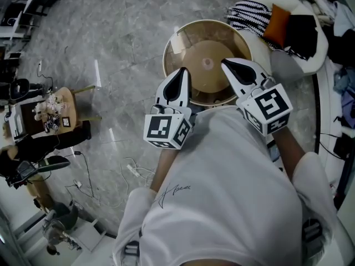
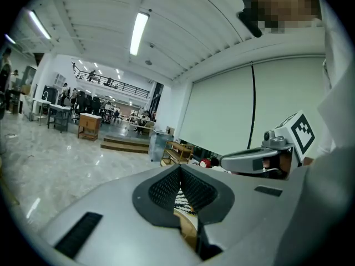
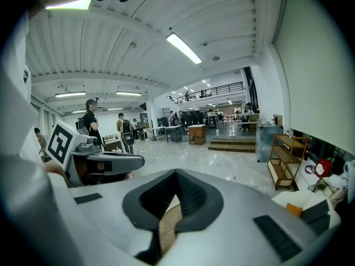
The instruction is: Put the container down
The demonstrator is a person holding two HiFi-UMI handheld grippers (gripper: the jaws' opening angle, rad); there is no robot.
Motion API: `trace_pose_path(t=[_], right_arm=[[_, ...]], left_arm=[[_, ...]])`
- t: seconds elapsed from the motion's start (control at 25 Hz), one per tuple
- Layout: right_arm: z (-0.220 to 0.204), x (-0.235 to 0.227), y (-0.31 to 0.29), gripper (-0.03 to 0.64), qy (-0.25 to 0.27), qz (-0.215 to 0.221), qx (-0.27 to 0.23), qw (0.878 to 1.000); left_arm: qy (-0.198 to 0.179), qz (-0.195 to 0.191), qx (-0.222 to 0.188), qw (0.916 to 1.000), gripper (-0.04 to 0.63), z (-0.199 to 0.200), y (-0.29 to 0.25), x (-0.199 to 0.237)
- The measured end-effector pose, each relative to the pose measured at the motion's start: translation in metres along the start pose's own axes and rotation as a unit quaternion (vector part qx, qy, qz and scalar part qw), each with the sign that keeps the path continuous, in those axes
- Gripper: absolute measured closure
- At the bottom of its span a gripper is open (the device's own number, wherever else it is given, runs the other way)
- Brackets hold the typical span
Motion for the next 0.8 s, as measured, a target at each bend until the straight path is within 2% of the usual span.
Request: trace_pose_path(t=[0.32,0.8], right_arm=[[-0.004,-0.005,0.009,0.603,-0.001,0.001,0.004,1.0],[-0.001,-0.002,0.015,0.604,0.035,0.017,0.002,0.999]], left_arm=[[-0.004,0.003,0.004,1.0,0.578,0.003,-0.004,-0.007],[0.0,0.005,0.004,1.0,0.578,0.002,-0.009,-0.012]])
Point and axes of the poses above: the fingertips, and each gripper's own axes: y backward along the fingers, x to its left, z out of its top, the point moved 9 cm from there along y, backward along the fingers, and after that the axes turned 9 degrees about y, right-handed, at the moved point
